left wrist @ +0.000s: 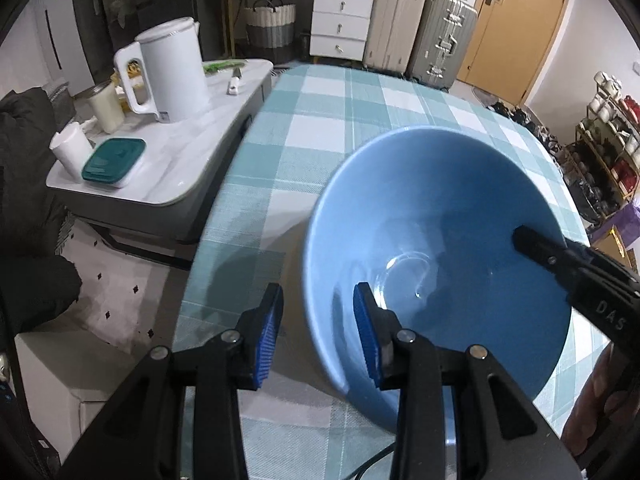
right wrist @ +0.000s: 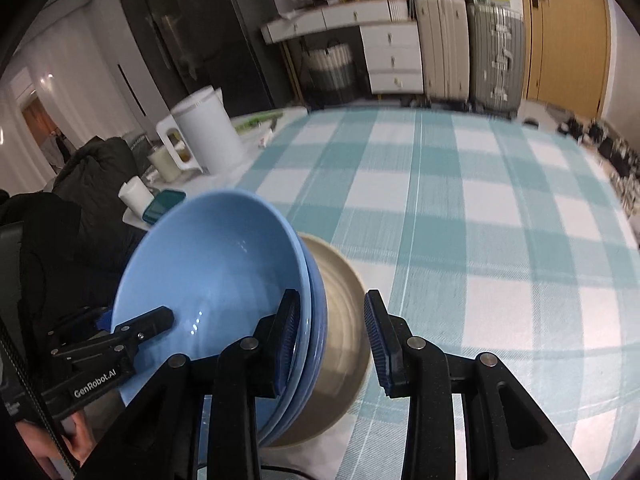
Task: Organize plates and bowls
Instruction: 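Open both tools and withdraw them from the bowl stack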
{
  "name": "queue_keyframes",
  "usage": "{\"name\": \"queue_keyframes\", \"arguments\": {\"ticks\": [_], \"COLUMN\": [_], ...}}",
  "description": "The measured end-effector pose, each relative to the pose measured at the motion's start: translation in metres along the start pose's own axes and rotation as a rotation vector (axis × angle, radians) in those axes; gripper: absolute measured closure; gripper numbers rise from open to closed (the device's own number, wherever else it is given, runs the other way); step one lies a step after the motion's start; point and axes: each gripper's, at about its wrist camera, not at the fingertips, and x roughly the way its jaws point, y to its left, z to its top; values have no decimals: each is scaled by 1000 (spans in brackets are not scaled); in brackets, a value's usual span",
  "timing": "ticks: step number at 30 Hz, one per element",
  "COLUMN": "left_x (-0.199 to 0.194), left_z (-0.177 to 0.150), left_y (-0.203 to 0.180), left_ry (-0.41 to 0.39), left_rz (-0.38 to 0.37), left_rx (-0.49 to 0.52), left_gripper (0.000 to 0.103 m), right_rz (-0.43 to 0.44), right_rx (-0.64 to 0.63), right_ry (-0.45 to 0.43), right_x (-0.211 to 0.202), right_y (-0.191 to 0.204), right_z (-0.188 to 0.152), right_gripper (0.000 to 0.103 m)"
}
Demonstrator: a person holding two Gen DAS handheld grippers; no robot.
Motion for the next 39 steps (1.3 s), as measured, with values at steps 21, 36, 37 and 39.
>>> {"name": "queue_keyframes", "arguments": {"ticks": [21,36,37,39], "left_x": [-104,-137,-141,-152], "left_z": [-43,-78,-80,-86], "left_y": [-50,-78,-79,-78], "left_ry": [-262,-361,-374,-430], "left_rz": [-66,-124,-121,-97], "left_rx": [111,156,151,137], "left_gripper": [55,32,18,6], "right_rz": [0,-20,-27,-51], "right_rx": [11,-28,-34,-63], "right_ry": [-237,-463,-482,-515], "right_x": [-157,-226,-229,-236], "right_y": [-32,-22,-19,-11], "right_z": [-71,-121,-124,-128], "right_gripper": [74,5,1,1]}}
